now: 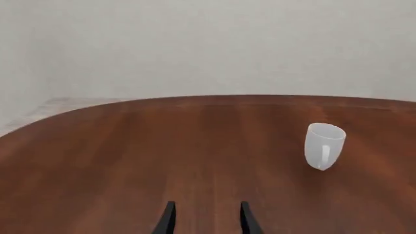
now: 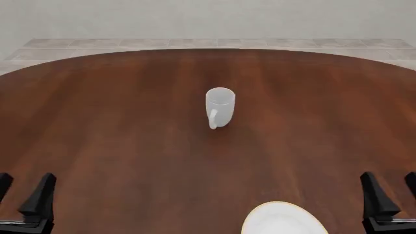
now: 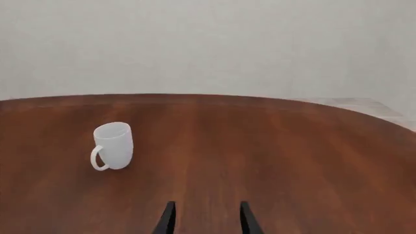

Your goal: Put the white mug on the plate.

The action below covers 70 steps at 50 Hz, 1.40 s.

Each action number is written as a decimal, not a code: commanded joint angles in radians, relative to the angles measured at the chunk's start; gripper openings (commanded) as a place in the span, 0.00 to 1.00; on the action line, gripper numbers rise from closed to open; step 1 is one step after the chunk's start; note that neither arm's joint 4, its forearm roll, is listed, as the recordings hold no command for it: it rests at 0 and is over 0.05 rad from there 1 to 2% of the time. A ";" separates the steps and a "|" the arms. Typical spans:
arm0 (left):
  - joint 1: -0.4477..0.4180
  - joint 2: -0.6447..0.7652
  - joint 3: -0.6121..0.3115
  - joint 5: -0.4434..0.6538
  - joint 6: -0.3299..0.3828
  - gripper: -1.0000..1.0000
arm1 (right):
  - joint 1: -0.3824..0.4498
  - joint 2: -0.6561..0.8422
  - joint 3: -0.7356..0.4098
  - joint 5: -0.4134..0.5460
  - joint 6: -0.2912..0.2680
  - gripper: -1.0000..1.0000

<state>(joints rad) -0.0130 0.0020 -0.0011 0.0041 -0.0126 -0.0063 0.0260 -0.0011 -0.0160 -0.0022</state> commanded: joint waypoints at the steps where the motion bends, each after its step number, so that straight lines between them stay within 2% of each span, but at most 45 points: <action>1: 0.011 0.000 -0.002 -0.007 0.019 1.00 | 0.006 -0.016 -0.002 0.011 0.002 1.00; 2: 0.011 0.000 -0.001 -0.008 0.021 1.00 | 0.006 -0.016 -0.002 0.010 0.002 1.00; 3: 0.011 0.014 -0.041 0.017 0.021 1.00 | 0.006 -0.016 -0.002 0.010 0.002 1.00; 4: 0.010 0.001 -0.007 -0.004 0.022 1.00 | 0.006 -0.016 -0.003 0.012 0.002 1.00; 6: 0.008 0.001 -0.008 -0.003 0.025 1.00 | 0.006 -0.017 -0.005 0.014 0.002 1.00; 9: 0.008 0.005 -0.081 0.059 0.030 1.00 | 0.007 -0.019 -0.008 0.018 0.002 1.00; 10: 0.007 -0.001 -0.029 0.012 0.041 1.00 | 0.007 -0.019 -0.008 0.018 0.002 1.00; 15: 0.006 -0.001 -0.002 -0.010 0.040 1.00 | 0.007 -0.019 -0.011 0.022 0.002 1.00; 16: -0.013 0.000 0.001 0.043 -0.071 1.00 | 0.007 -0.010 -0.002 0.004 0.002 1.00; 17: 0.007 0.001 -0.003 -0.009 0.039 1.00 | 0.007 -0.019 -0.011 0.022 0.001 1.00; 19: 0.005 0.006 -0.026 0.007 0.040 1.00 | 0.007 -0.020 -0.012 0.023 0.001 1.00; 23: 0.007 0.000 -0.002 -0.012 0.049 1.00 | 0.007 -0.020 -0.012 0.023 0.001 1.00; 26: 0.006 0.016 -0.037 0.015 0.048 1.00 | 0.007 -0.020 -0.012 0.023 0.001 1.00; 28: 0.005 -0.001 0.001 -0.005 0.051 1.00 | 0.007 -0.020 -0.012 0.023 0.001 1.00; 35: 0.001 0.013 -0.026 0.011 0.053 1.00 | 0.007 -0.020 -0.012 0.023 0.001 1.00; 37: 0.000 0.002 0.000 0.004 0.057 1.00 | 0.007 -0.020 -0.012 0.023 0.002 1.00; 40: 0.001 0.015 0.000 0.001 0.057 1.00 | 0.007 -0.020 -0.012 0.023 0.001 1.00; 41: -0.007 0.084 0.000 -0.036 0.062 1.00 | 0.007 -0.020 -0.012 0.023 0.002 1.00; 42: -0.002 0.069 -0.002 -0.031 0.060 1.00 | 0.007 -0.020 -0.012 0.023 0.001 1.00; 43: -0.017 0.053 -0.099 0.068 0.068 1.00 | 0.007 -0.020 -0.012 0.023 0.002 1.00; 47: -0.029 0.055 -0.166 0.126 0.082 1.00 | 0.007 -0.020 -0.012 0.023 0.002 1.00; 49: -0.042 0.015 -0.140 0.124 0.074 1.00 | 0.007 -0.020 -0.012 0.023 0.002 1.00; 50: -0.030 0.070 -0.214 0.157 0.077 1.00 | 0.007 -0.020 -0.012 0.023 0.001 1.00; 52: -0.054 0.090 -0.264 0.184 0.072 1.00 | 0.007 -0.020 -0.012 0.023 0.002 1.00; 53: -0.053 0.068 -0.216 0.158 0.066 1.00 | 0.007 -0.020 -0.012 0.023 0.001 1.00; 54: -0.060 0.072 -0.224 0.160 0.068 1.00 | 0.007 -0.020 -0.012 0.023 0.002 1.00; 57: -0.056 0.091 -0.282 0.178 0.064 1.00 | 0.007 -0.020 -0.012 0.023 0.002 1.00; 58: -0.054 0.145 -0.349 0.206 0.047 1.00 | 0.007 -0.020 -0.012 0.023 0.001 1.00; 59: -0.063 0.151 -0.322 0.185 0.022 1.00 | 0.007 -0.020 -0.012 0.023 0.001 1.00; 61: -0.065 0.193 -0.407 0.225 0.020 1.00 | 0.007 -0.020 -0.012 0.023 0.001 1.00; 62: -0.071 0.177 -0.354 0.191 0.025 1.00 | 0.007 -0.022 -0.013 0.027 0.001 1.00; 63: -0.075 0.180 -0.355 0.188 0.028 1.00 | 0.007 -0.022 -0.014 0.028 0.000 1.00; 70: -0.112 0.293 -0.452 0.195 0.042 1.00 | 0.007 -0.023 -0.014 0.028 0.001 1.00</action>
<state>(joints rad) -0.0857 0.1804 -0.3184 0.1583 0.0473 0.0021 0.0000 -0.0199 0.0198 -0.0009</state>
